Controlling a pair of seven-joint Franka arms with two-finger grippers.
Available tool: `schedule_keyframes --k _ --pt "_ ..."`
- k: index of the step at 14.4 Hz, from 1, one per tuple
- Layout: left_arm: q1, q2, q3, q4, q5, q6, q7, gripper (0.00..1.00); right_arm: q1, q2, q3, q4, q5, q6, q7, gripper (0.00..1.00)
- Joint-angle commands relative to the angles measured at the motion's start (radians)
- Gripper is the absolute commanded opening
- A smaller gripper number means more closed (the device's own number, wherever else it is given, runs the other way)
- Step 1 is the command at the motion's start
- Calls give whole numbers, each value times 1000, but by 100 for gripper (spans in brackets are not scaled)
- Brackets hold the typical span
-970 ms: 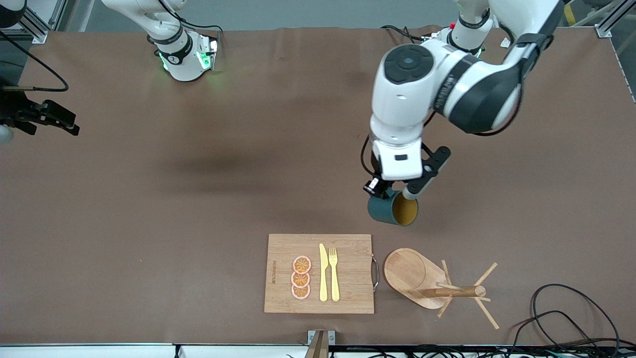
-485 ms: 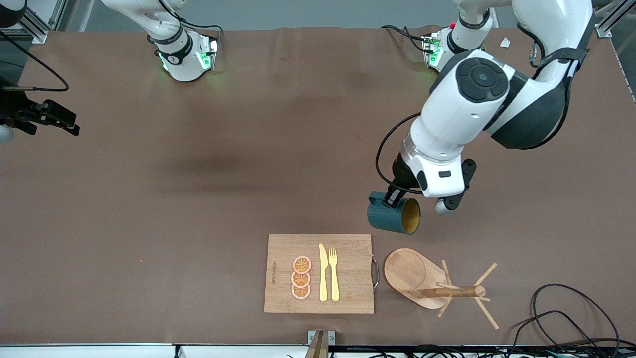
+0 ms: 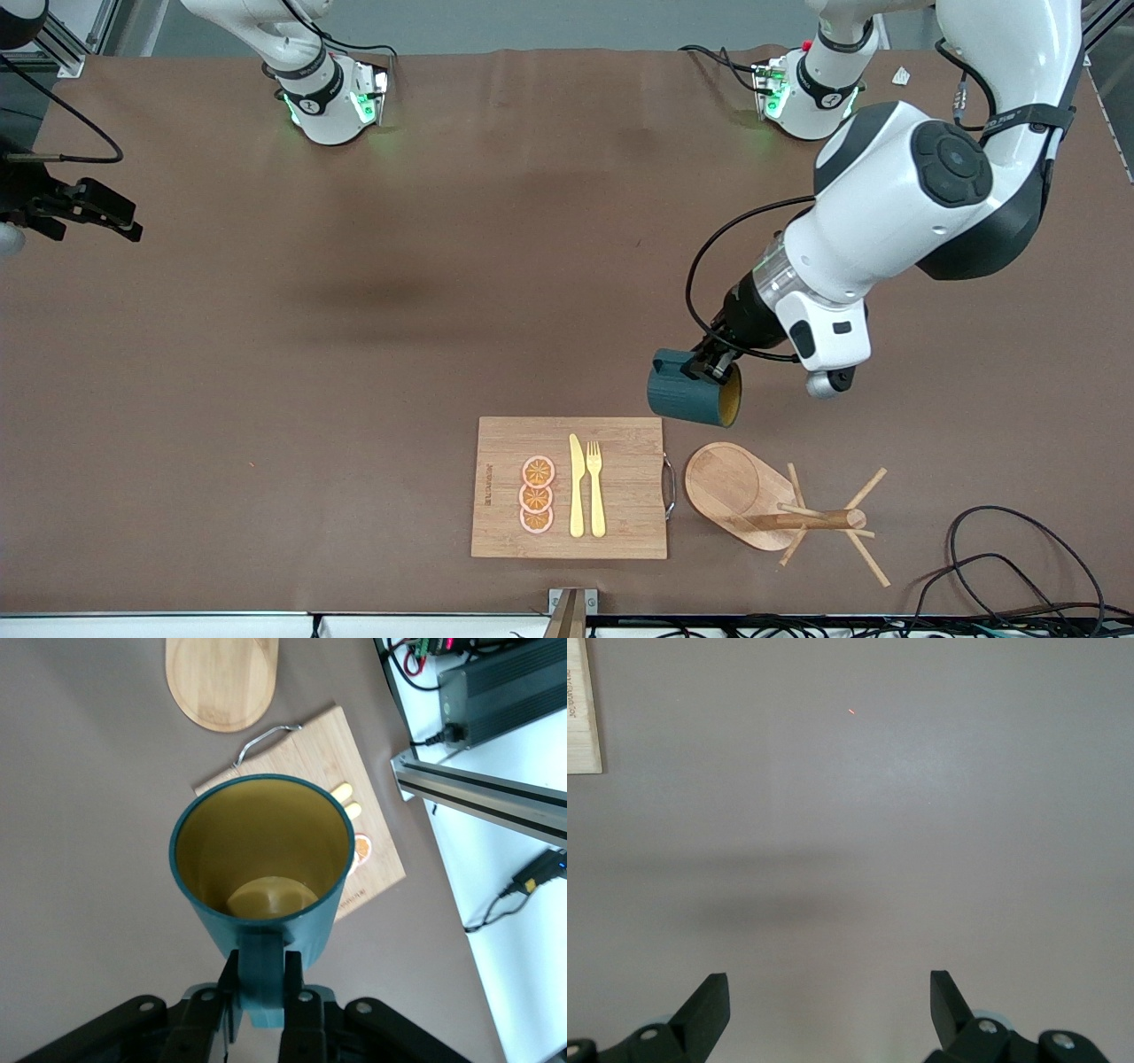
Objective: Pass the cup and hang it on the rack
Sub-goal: 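Lift the cup by the handle with the left gripper toward the rack, then hook the cup handle onto a rack peg with the left gripper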
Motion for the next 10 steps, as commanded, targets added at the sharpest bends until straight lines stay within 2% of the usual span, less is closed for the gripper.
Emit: schedule_keyframes --k 1,10 --pt "43 -3 -14 3 -104 14 94 0 -17 -34 9 -30 7 7 -18 100" --pt "123 4 -14 2 -359 23 286 0 -18 -34 8 -31 8 3 -18 100"
